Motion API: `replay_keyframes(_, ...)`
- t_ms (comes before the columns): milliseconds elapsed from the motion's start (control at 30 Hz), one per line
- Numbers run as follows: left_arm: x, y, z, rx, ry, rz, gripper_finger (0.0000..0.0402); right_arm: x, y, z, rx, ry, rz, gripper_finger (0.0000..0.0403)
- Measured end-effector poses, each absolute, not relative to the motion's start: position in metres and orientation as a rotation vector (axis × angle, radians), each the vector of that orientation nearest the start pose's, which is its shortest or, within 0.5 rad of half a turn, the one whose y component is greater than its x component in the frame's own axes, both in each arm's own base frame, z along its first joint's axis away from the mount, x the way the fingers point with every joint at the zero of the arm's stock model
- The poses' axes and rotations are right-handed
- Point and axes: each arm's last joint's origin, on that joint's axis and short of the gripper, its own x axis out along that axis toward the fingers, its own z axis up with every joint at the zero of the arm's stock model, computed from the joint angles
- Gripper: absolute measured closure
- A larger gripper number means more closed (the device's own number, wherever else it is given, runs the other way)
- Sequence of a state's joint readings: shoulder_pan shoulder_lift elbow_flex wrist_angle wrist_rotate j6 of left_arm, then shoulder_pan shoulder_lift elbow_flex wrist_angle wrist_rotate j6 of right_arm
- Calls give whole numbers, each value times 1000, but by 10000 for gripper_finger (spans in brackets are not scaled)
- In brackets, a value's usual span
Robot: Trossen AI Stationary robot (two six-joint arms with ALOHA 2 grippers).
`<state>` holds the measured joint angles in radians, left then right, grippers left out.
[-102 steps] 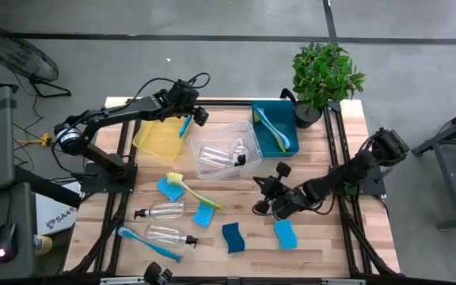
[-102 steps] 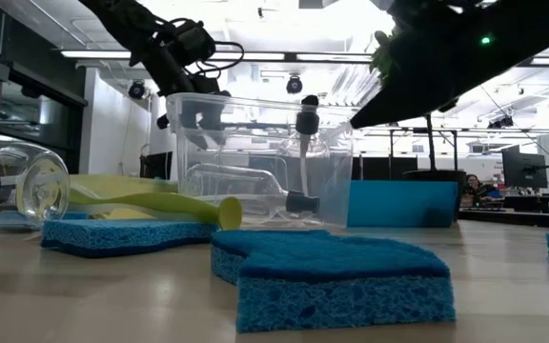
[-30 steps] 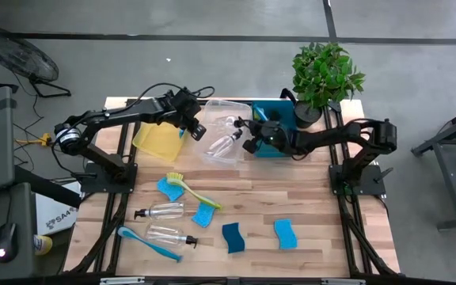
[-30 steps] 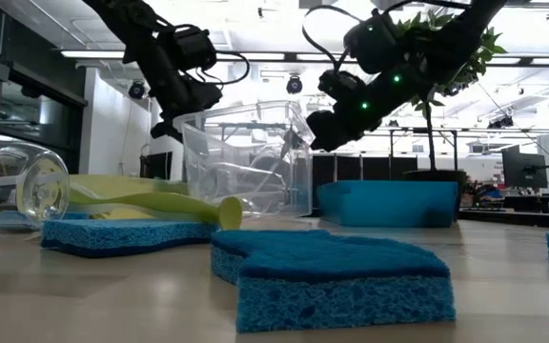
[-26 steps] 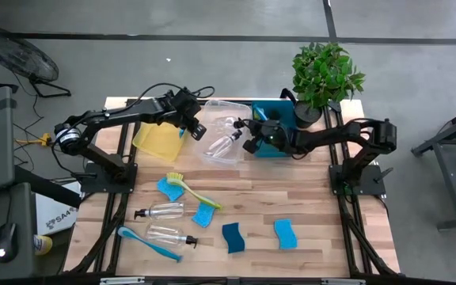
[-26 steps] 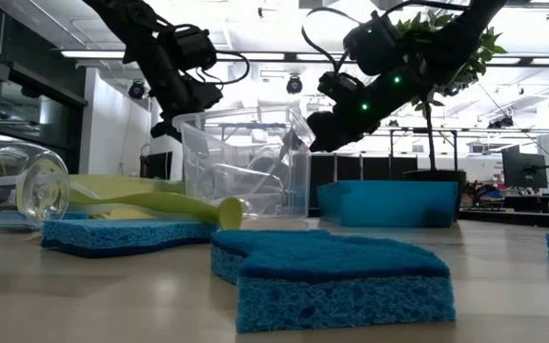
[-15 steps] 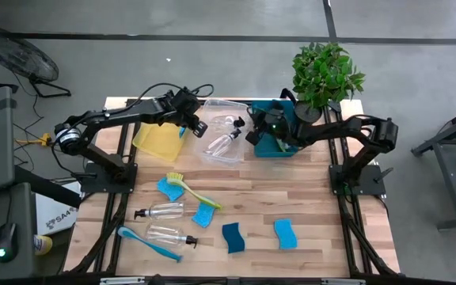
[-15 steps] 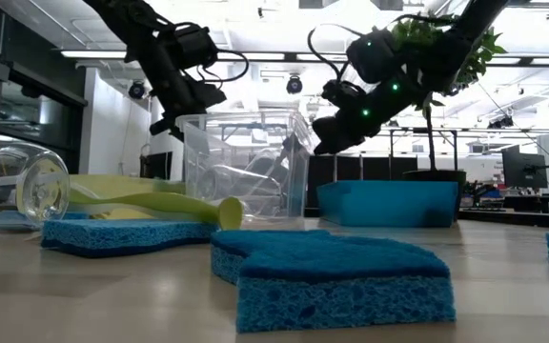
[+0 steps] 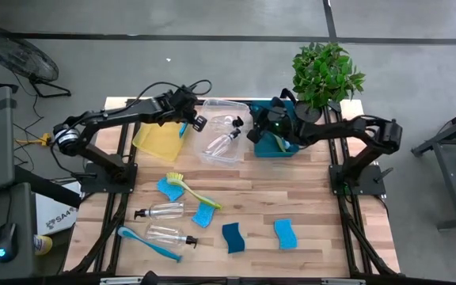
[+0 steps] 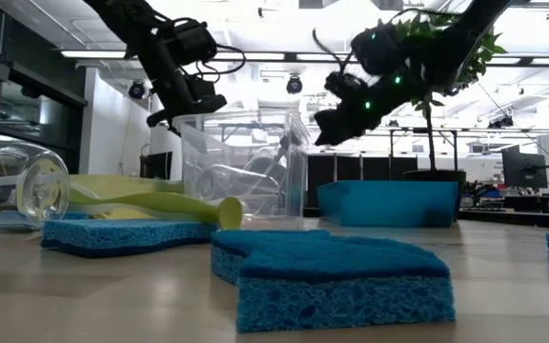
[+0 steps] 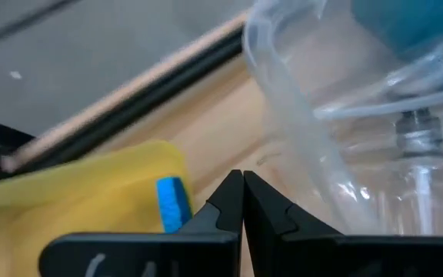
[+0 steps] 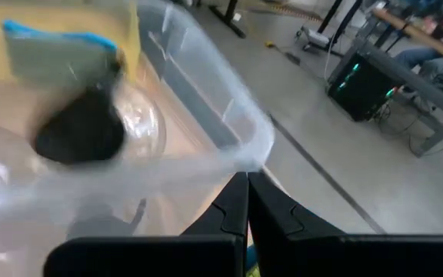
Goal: Pick & Place Kitchen Sink Supplies
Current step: Adjust the transparent bin
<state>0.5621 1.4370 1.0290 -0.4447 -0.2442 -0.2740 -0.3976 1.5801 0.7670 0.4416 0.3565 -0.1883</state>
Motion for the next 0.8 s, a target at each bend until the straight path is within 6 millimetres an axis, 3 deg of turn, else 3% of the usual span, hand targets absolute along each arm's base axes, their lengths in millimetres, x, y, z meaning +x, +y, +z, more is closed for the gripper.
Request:
replay_keyframes(300, 234, 158, 273, -326, 682, 936, 401, 279, -97, 240, -224, 407, -741, 403)
replay_keyframes(500, 229, 147, 287, -297, 646, 883, 401, 271, -51, 258, -137, 340, -378, 403)
replay_keyframes(633, 231, 135, 293, -268, 633, 841, 401, 274, -17, 256, -126, 326, -223, 403)
replay_keyframes(800, 239, 118, 294, -220, 637, 814, 401, 282, 19, 224, -130, 359, -183, 403)
